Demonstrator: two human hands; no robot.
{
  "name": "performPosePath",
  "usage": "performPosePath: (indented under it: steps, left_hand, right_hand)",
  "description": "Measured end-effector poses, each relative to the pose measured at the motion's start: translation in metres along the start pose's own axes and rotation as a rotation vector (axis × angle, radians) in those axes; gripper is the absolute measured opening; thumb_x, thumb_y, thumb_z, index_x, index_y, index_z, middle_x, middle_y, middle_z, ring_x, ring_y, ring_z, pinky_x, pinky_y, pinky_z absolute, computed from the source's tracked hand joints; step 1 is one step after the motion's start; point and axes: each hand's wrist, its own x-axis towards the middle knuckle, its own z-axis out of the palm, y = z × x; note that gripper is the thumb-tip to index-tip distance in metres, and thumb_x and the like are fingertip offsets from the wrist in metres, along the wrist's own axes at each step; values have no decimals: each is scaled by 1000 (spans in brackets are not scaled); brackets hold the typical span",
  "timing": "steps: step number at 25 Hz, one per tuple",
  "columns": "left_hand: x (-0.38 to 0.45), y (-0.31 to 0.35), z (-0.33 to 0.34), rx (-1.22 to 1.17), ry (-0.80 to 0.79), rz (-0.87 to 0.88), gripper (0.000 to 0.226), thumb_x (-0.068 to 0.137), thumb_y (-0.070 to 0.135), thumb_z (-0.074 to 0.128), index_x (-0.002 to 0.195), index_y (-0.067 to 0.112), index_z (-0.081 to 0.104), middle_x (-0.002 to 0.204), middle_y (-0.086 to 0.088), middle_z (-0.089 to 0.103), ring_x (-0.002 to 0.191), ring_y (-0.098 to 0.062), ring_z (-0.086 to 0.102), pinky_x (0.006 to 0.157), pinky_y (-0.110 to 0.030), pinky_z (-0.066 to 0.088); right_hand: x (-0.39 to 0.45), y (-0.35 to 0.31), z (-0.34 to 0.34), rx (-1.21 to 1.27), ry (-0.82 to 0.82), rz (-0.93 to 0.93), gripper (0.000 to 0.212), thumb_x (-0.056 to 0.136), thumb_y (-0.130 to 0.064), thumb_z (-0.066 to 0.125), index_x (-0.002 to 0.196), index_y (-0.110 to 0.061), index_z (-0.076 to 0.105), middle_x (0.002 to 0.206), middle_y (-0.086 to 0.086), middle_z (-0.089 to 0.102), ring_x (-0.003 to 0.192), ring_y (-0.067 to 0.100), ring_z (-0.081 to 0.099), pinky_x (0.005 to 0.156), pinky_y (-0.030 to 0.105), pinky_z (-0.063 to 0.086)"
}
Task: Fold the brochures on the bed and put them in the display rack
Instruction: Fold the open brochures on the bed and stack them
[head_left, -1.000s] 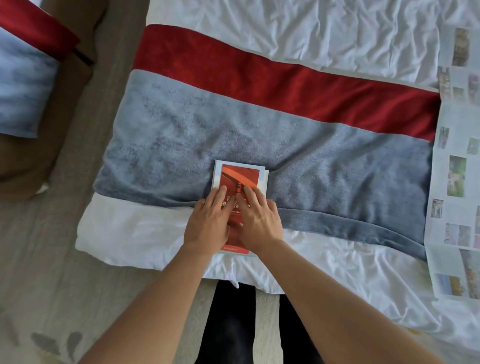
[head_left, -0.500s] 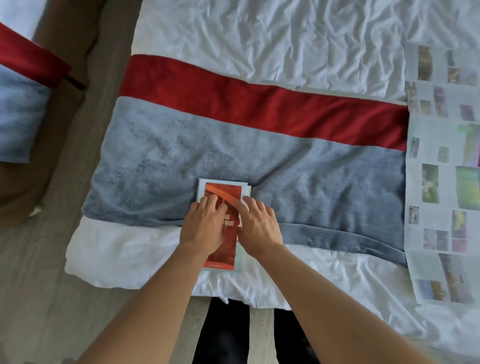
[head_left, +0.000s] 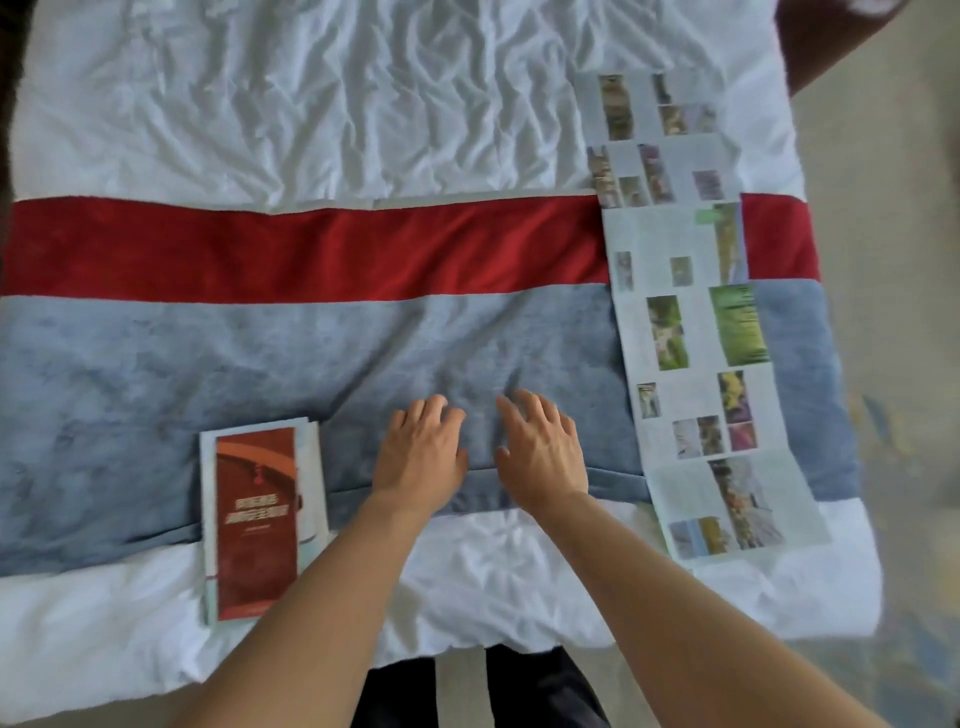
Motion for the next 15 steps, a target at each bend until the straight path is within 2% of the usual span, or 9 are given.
performPosePath:
  steps: [8,12,15]
  left_hand:
    - [90,131,10,-104,-47,117,43,92,35,58,133,24,49,128,2,52,118,-21,47,96,-33,36]
    - [114,167,21,-359,-91,-32,46,93,34,60,136,27,46,129,2,60,119,-22,54,87,-38,48]
    - [127,179,28,-462,-85,-99,48,92,31,61,137,32,44,123,4,63,113,-21,59,80,-36,49]
  right_hand:
    - [8,141,-29,42,27,138,64,91,-33,65,147,-21,37,155,5,33,144,25,26,112,41,28]
    - [8,178,-25,62,32,198,61,91,-32,64,146,-23,38,158,5,30,146,25,23,113,42,25]
    - [7,188,-21,101,8,245,65,94,-32,62,150,-23,32,165,8,16,152,28,10,118,46,19]
